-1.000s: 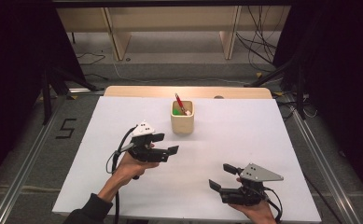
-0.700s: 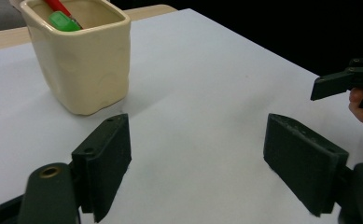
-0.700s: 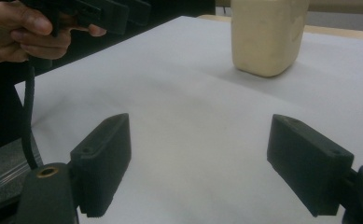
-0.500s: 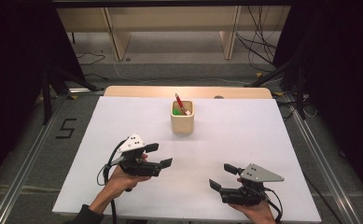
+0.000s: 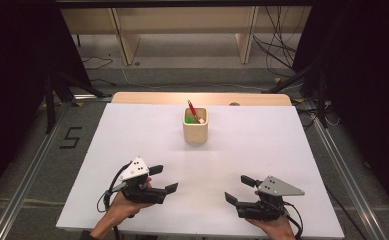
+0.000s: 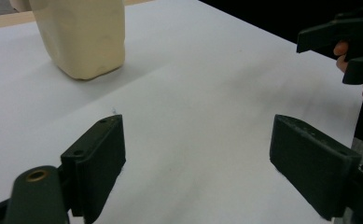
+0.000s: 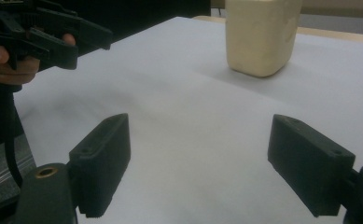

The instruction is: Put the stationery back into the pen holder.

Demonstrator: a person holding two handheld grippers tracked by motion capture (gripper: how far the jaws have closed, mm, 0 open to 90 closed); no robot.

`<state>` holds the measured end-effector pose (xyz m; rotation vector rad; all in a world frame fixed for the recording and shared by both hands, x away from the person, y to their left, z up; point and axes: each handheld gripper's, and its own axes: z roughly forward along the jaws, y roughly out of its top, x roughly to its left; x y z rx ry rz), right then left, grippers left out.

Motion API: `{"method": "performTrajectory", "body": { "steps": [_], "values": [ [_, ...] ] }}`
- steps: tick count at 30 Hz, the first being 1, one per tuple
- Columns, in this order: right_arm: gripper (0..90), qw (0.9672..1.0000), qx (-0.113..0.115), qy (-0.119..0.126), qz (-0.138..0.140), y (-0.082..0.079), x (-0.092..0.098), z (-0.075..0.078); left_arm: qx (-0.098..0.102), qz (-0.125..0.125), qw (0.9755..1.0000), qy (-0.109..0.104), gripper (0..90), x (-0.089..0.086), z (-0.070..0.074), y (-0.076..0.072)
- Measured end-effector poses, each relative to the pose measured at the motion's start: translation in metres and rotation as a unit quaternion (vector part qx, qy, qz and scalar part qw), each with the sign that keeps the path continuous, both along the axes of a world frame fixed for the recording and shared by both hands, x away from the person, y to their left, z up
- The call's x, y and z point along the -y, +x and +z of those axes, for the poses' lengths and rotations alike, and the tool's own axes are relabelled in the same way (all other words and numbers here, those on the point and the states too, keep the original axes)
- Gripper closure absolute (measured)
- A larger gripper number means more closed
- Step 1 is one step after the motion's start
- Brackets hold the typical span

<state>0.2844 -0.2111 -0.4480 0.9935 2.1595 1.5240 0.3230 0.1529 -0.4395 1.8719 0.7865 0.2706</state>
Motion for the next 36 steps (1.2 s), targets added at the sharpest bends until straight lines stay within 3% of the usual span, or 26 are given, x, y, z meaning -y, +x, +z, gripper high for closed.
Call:
{"method": "performTrajectory", "body": {
  "steps": [10,17,21,30,36],
  "values": [
    [22.0,1.0,-0.004,-0.001,-0.003,0.001,0.002,-0.002,0.001,0.003,1.0,-0.004,17.8,-0.006,-0.005,-0.007],
    [21.7,1.0,-0.005,-0.003,-0.006,0.001,0.003,-0.002,0.004,0.019,0.9998,-0.005,17.8,-0.017,-0.01,-0.012],
    [21.5,0.9999,-0.003,-0.006,-0.008,0.001,0.003,-0.003,-0.004,0.022,0.9997,-0.006,17.8,-0.02,-0.013,-0.015],
    [21.3,0.9999,-0.004,-0.005,-0.013,0.002,0.006,-0.004,-0.005,0.03,0.9993,-0.02,17.7,-0.022,-0.012,-0.013],
    [21.2,0.9999,-0.005,-0.006,-0.012,0.002,0.005,-0.004,-0.003,0.029,0.9994,-0.017,17.7,-0.021,-0.013,-0.013]
  ]
}}
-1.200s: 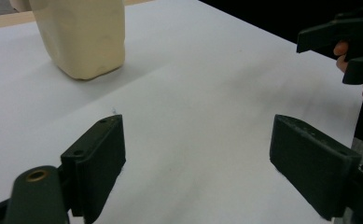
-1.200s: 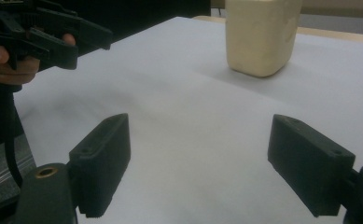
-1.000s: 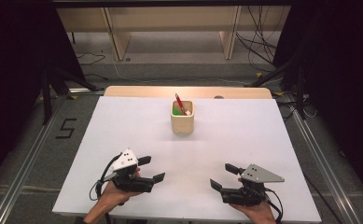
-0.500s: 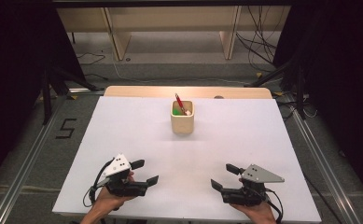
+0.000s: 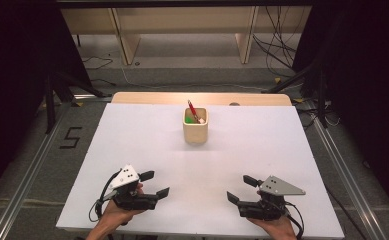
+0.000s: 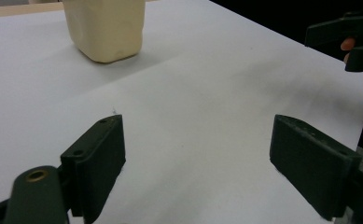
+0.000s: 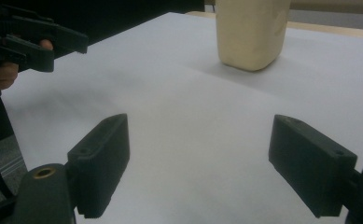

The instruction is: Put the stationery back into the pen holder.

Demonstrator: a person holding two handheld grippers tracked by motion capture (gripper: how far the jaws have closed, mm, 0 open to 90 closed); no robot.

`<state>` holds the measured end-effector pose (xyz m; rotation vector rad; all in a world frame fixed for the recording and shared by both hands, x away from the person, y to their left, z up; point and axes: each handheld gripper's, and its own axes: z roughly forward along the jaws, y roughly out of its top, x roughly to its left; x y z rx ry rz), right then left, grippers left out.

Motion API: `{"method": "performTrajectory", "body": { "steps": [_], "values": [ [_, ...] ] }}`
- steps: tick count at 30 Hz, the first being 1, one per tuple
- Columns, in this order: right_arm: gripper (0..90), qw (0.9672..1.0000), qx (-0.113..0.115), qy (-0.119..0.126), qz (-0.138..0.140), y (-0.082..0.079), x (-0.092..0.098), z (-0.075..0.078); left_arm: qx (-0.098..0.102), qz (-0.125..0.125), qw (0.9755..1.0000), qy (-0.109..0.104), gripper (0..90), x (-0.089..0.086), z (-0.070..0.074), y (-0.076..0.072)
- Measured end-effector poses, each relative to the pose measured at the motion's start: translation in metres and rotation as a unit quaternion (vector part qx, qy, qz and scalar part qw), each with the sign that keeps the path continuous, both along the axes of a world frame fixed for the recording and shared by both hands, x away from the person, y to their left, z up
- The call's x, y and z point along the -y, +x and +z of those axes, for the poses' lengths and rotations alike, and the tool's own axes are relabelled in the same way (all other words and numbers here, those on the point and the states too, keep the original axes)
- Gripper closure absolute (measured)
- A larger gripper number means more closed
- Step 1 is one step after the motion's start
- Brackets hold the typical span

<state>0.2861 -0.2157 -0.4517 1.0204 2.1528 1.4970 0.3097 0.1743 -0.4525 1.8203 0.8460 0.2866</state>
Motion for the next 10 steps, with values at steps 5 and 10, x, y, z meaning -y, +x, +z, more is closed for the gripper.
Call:
{"method": "performTrajectory", "body": {
  "steps": [5,10],
  "values": [
    [21.2,1.0,0.001,0.002,-0.002,0.0003,0.0012,0.0003,-0.001,0.002,1.0,0.002,17.7,0.0,-0.0013,0.0012],
    [21.2,1.0,0.001,0.0,-0.003,0.0005,0.0014,0.0001,-0.002,0.001,1.0,0.002,17.6,0.0012,-0.0018,0.001]
  ]
}}
